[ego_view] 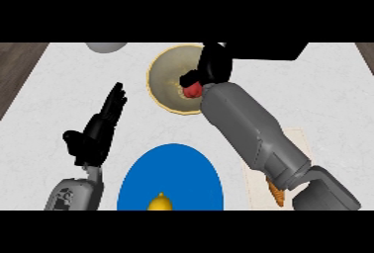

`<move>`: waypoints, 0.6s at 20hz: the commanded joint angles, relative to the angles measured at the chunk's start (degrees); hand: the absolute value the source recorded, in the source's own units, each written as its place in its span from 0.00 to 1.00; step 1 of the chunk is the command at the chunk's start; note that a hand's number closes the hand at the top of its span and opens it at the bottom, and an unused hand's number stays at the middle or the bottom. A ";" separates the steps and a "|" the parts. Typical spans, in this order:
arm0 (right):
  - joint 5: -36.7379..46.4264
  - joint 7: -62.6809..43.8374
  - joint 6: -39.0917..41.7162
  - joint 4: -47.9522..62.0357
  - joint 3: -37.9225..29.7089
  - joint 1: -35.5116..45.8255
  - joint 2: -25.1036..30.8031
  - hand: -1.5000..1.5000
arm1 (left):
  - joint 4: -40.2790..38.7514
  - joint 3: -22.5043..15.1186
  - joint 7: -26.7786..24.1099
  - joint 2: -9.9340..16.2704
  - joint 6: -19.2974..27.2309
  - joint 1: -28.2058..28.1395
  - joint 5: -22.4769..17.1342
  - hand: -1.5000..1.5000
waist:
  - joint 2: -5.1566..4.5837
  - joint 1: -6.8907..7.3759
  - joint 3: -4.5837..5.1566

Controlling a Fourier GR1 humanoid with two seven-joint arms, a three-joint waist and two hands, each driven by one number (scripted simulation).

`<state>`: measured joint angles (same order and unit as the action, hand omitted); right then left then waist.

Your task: Pick the bell pepper from the placemat and place it in the bowl

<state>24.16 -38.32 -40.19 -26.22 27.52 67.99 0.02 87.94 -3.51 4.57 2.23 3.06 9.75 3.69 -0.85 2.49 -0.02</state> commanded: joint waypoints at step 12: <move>-5.17 8.04 -16.95 -12.43 -3.37 -4.26 -0.01 0.00 | 1.15 1.32 1.53 0.94 -0.37 -0.74 -0.39 0.50 | 0.96 -1.94 0.04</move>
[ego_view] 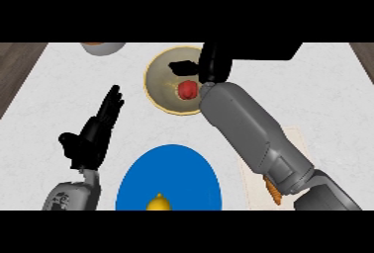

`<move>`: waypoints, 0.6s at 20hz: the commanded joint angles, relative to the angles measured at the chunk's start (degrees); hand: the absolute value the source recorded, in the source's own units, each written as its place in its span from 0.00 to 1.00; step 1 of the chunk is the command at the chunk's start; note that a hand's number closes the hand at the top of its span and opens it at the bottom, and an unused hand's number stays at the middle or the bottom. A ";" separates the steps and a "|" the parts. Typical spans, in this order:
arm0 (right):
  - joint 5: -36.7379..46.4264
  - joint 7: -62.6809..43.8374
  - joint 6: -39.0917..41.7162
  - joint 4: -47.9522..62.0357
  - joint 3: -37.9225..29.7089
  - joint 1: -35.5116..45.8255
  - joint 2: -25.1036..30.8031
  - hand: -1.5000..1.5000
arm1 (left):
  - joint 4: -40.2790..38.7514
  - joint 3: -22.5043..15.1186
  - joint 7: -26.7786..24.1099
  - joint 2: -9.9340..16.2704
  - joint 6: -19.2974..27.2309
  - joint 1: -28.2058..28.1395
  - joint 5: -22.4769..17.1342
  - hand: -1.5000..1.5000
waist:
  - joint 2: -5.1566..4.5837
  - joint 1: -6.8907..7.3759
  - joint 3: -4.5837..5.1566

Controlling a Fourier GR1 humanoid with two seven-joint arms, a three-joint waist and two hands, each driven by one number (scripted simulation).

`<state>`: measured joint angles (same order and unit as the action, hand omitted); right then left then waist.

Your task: Pick the bell pepper from the placemat and place it in the bowl

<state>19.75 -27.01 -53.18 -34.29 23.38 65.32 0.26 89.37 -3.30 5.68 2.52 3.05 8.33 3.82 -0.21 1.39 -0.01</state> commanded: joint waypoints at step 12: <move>0.87 -5.45 3.46 -37.57 1.00 -23.18 4.41 0.00 | 2.03 1.19 0.20 0.90 -1.08 -2.42 -0.87 0.50 | 0.63 -2.17 0.02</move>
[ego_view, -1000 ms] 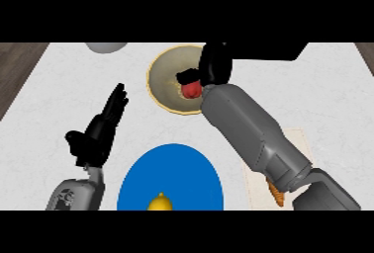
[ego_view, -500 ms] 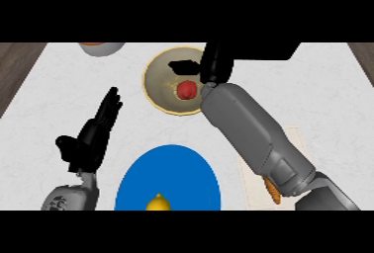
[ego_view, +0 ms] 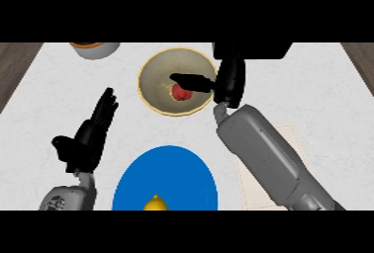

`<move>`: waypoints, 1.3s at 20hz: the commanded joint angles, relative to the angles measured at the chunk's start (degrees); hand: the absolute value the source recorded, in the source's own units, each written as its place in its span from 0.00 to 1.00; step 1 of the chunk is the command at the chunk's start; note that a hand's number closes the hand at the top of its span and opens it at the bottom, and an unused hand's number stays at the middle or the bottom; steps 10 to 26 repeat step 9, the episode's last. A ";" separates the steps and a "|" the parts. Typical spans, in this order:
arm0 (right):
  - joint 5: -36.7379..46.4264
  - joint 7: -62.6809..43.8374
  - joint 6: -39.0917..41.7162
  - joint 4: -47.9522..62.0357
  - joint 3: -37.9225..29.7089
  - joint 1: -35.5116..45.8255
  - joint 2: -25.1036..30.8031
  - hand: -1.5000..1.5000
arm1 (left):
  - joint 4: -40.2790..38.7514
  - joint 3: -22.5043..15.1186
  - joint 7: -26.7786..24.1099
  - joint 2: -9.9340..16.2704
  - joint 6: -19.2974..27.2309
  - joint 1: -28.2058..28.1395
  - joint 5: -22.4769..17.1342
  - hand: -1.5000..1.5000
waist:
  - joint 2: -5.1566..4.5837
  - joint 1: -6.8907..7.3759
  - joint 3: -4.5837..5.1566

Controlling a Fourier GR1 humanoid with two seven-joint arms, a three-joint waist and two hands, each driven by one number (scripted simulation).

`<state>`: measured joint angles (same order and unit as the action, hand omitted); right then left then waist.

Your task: Pick the bell pepper from the placemat and place it in the bowl

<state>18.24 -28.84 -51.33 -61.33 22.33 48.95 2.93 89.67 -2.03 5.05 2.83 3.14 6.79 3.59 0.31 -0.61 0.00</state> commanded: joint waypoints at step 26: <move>3.93 3.18 6.34 -20.65 1.22 -20.20 0.03 0.00 | -0.50 0.59 0.92 -0.62 0.35 2.18 0.31 0.50 | -0.27 0.54 0.00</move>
